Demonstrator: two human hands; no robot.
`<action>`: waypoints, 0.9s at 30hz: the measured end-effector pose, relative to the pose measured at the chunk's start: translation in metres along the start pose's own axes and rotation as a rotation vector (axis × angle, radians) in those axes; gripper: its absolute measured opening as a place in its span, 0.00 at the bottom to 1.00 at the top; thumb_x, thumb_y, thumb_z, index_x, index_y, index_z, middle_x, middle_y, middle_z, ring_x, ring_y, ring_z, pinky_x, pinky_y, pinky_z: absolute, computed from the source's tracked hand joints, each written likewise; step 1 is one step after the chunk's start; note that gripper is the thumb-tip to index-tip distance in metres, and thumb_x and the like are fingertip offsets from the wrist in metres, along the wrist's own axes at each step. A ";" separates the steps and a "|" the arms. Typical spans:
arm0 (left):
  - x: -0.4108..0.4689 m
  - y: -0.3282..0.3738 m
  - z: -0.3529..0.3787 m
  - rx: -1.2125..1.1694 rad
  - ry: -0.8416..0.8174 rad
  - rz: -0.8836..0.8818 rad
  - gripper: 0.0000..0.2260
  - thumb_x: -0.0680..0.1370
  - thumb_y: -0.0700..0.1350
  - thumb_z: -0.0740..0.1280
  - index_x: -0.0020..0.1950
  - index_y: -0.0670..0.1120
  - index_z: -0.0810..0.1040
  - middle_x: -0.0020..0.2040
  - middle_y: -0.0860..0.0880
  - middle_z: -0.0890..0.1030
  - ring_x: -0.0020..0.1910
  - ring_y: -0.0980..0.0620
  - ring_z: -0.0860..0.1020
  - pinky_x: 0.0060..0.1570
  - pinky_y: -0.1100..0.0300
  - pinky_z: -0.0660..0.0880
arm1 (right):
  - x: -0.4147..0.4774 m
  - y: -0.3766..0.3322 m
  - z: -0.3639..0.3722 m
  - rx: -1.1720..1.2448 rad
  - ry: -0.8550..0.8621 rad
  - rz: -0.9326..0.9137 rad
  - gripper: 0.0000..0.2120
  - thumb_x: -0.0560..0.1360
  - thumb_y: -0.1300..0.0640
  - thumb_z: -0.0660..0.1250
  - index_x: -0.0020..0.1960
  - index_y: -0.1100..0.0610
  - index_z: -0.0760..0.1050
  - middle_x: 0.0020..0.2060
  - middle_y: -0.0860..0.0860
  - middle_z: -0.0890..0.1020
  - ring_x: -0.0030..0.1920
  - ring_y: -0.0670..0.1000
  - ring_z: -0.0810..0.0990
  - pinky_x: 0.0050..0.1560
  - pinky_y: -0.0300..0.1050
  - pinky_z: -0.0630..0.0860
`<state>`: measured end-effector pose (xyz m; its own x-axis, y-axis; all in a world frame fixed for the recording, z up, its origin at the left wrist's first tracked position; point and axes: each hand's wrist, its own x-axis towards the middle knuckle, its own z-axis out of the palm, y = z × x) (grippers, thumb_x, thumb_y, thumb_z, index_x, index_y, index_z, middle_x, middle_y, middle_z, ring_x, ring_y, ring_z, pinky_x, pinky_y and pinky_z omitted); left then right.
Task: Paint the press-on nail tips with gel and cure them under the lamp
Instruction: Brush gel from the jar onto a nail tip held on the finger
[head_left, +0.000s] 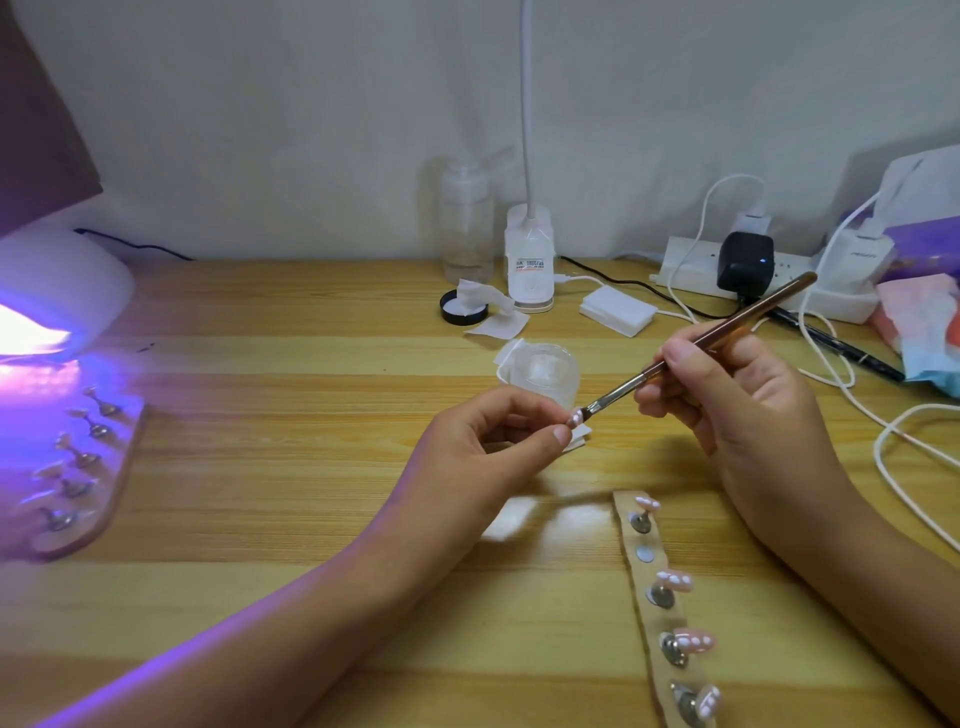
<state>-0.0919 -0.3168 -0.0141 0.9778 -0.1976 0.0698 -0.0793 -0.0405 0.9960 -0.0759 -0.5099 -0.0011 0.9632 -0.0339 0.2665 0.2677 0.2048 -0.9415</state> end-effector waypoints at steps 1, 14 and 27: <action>0.000 0.000 0.000 -0.001 -0.001 0.000 0.06 0.75 0.42 0.72 0.43 0.54 0.84 0.42 0.54 0.84 0.42 0.60 0.79 0.43 0.72 0.73 | 0.000 0.000 0.000 0.000 0.014 -0.002 0.10 0.71 0.54 0.66 0.49 0.58 0.75 0.33 0.49 0.82 0.35 0.46 0.82 0.41 0.38 0.80; 0.000 0.001 0.001 0.014 -0.017 0.010 0.09 0.76 0.40 0.71 0.41 0.55 0.83 0.45 0.53 0.85 0.44 0.60 0.80 0.44 0.72 0.74 | 0.000 -0.002 -0.001 0.012 0.013 -0.024 0.09 0.70 0.54 0.67 0.48 0.56 0.75 0.32 0.48 0.82 0.35 0.47 0.82 0.40 0.39 0.80; -0.009 0.006 0.003 0.007 -0.020 0.041 0.03 0.73 0.48 0.73 0.46 0.53 0.83 0.45 0.53 0.85 0.47 0.56 0.82 0.44 0.66 0.76 | 0.007 0.002 -0.007 0.030 0.146 -0.016 0.02 0.79 0.60 0.64 0.49 0.55 0.75 0.33 0.49 0.83 0.37 0.45 0.82 0.42 0.37 0.79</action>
<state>-0.1018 -0.3185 -0.0093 0.9696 -0.2189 0.1091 -0.1205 -0.0393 0.9919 -0.0687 -0.5163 -0.0030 0.9524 -0.1794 0.2466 0.2845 0.2318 -0.9302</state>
